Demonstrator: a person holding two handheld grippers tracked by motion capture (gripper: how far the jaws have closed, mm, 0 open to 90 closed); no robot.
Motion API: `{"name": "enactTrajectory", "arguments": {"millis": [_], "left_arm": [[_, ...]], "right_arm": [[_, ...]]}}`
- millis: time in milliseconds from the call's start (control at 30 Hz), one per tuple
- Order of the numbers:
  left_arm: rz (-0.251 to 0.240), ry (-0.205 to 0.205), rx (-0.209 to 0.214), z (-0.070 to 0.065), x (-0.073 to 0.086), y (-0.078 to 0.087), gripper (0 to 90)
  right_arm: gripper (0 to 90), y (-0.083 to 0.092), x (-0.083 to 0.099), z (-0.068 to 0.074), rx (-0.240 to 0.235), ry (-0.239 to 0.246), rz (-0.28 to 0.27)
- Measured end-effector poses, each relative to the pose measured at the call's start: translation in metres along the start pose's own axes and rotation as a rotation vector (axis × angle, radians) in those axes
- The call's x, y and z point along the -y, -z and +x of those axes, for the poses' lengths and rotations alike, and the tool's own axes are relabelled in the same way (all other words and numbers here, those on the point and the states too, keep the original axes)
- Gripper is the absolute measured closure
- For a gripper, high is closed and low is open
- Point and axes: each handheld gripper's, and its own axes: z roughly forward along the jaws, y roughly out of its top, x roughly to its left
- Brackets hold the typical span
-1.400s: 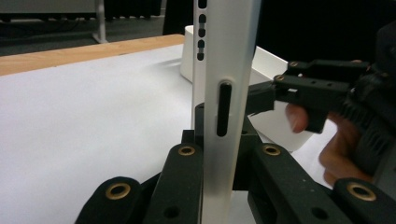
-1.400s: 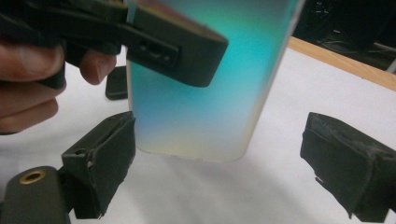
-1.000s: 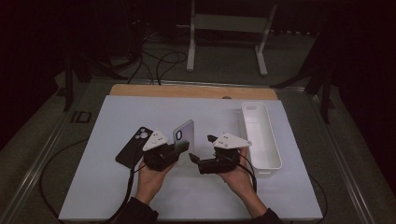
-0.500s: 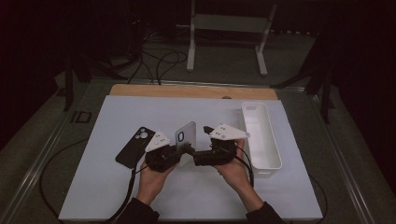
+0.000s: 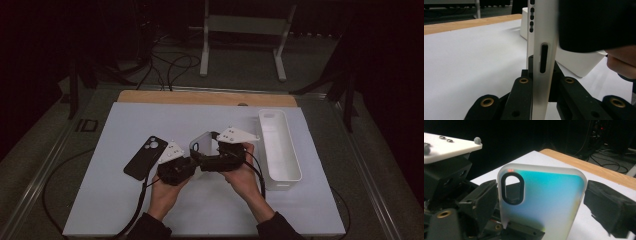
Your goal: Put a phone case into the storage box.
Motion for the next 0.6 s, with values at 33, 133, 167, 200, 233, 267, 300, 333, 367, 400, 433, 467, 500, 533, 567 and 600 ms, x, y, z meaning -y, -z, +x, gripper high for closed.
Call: {"name": "enactTrajectory", "arguments": {"millis": [33, 133, 167, 200, 233, 267, 300, 333, 367, 400, 433, 467, 500, 533, 567, 600], "left_arm": [[0.000, 0.000, 0.001, -0.0005, 0.0001, -0.0004, 85.7], [-0.003, 0.005, 0.001, -0.0007, 0.0003, -0.0006, 85.7], [-0.003, 0.005, 0.001, -0.0007, 0.0003, -0.0006, 85.7], [-0.001, 0.008, -0.001, -0.0005, 0.0004, -0.0006, 85.7], [-0.001, 0.008, -0.001, -0.0006, 0.0005, -0.0007, 85.7], [-0.002, 0.011, -0.002, -0.0005, 0.0005, -0.0008, 85.7], [-0.004, 0.013, 0.000, -0.0003, 0.0006, -0.0009, 85.7], [-0.004, 0.014, 0.000, -0.0004, 0.0007, -0.0010, 85.6], [-0.004, 0.014, 0.000, -0.0004, 0.0007, -0.0009, 85.6], [-0.005, 0.013, 0.001, -0.0003, 0.0006, -0.0009, 85.6], [-0.005, 0.013, 0.001, -0.0003, 0.0006, -0.0009, 85.6], [-0.005, 0.011, 0.000, -0.0003, 0.0006, -0.0008, 85.6], [-0.006, 0.012, 0.001, -0.0003, 0.0005, -0.0008, 85.6], [-0.006, 0.012, 0.002, -0.0002, 0.0005, -0.0007, 85.6], [-0.008, 0.013, 0.003, -0.0003, 0.0005, -0.0007, 85.6], [-0.007, 0.012, 0.002, -0.0003, 0.0005, -0.0006, 85.5]], "right_arm": [[13.5, -0.0012, -0.0002, 0.0007, 0.001, -0.001, 0.003], [14.2, -0.0045, -0.0007, 0.0027, 0.012, 0.001, 0.007], [14.2, -0.0045, -0.0007, 0.0027, 0.012, 0.001, 0.007], [15.2, -0.0059, -0.0007, 0.0020, 0.012, -0.013, 0.007], [15.2, -0.0063, -0.0006, 0.0018, 0.010, -0.012, 0.007], [15.5, -0.0067, -0.0006, 0.0020, 0.013, -0.010, 0.008], [15.8, -0.0068, -0.0006, 0.0022, 0.015, -0.011, 0.008], [16.0, -0.0068, -0.0006, 0.0024, 0.016, -0.011, 0.006], [16.2, -0.0067, -0.0006, 0.0026, 0.018, -0.011, 0.005], [16.3, -0.0065, -0.0006, 0.0029, 0.022, -0.009, 0.005], [16.4, -0.0064, -0.0006, 0.0033, 0.024, -0.009, 0.003], [16.5, -0.0063, -0.0007, 0.0036, 0.023, -0.009, 0.003], [16.5, -0.0062, -0.0007, 0.0039, 0.024, -0.008, 0.002], [16.7, -0.0061, -0.0008, 0.0040, 0.024, -0.007, 0.001], [16.7, -0.0060, -0.0008, 0.0042, 0.025, -0.005, 0.001], [16.7, -0.0059, -0.0008, 0.0045, 0.026, -0.003, -0.001]]}}
